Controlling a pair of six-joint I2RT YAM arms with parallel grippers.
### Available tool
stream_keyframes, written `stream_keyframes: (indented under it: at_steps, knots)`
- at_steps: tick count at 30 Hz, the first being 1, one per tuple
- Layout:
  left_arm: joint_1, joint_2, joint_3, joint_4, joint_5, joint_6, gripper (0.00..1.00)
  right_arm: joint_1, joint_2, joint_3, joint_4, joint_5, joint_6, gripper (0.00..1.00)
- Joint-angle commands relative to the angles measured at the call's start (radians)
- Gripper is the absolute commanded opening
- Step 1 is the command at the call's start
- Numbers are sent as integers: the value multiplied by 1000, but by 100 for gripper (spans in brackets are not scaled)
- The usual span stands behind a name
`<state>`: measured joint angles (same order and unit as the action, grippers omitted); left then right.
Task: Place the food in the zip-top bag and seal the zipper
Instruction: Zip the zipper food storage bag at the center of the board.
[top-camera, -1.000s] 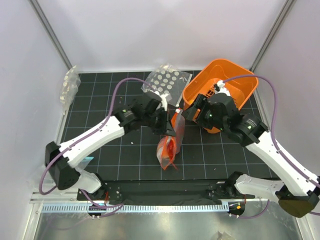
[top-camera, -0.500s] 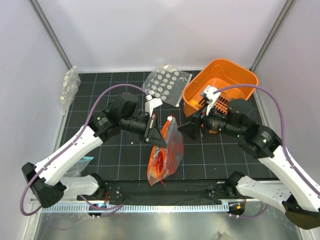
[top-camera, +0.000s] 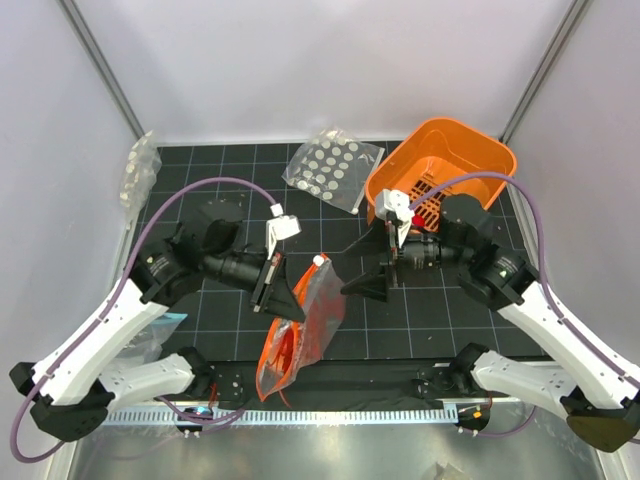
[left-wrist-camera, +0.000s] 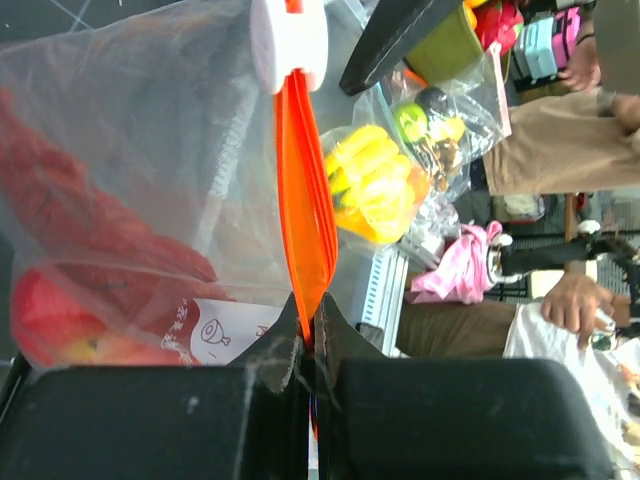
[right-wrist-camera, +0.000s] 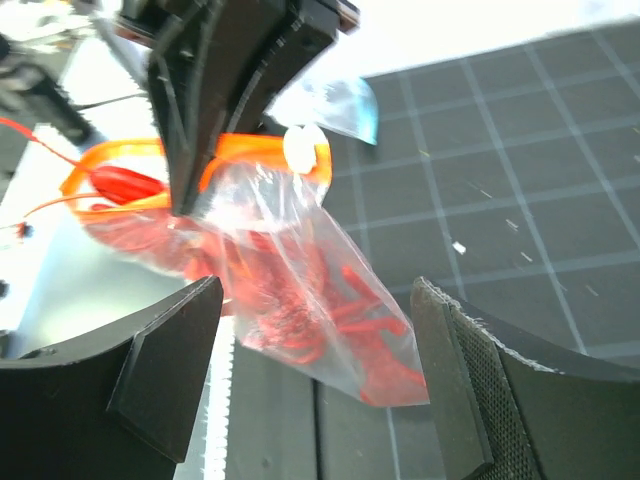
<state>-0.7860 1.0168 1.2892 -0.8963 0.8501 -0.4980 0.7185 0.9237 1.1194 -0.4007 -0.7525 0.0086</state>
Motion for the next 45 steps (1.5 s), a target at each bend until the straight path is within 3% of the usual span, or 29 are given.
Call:
stream_keyframes:
  at_steps: [1, 15, 24, 32, 33, 35, 43, 45]
  knots:
    - [-7, -37, 38, -75, 55, 88, 0, -2, 40, 40, 149, -174, 63, 83]
    - [-36, -52, 33, -92, 27, 99, 0, 5, 168, 143, 190, -262, 117, 75]
    - [-41, -24, 65, -89, -14, 137, 0, 81, 188, 122, 183, -213, 139, 50]
    - [-39, -8, 87, -99, -16, 168, 0, 101, 195, 88, 194, -179, 145, 39]
    - [-39, -4, 90, -105, -17, 173, 0, 101, 195, 85, 197, -171, 148, 31]
    - [-41, -1, 93, -110, -17, 183, 0, 101, 193, 82, 192, -165, 152, 25]
    - [-39, 17, 113, -107, -11, 196, 0, 102, 158, 39, 194, -130, 148, 26]
    - [-41, 16, 117, -105, -13, 200, 0, 101, 156, 34, 191, -134, 143, 39]
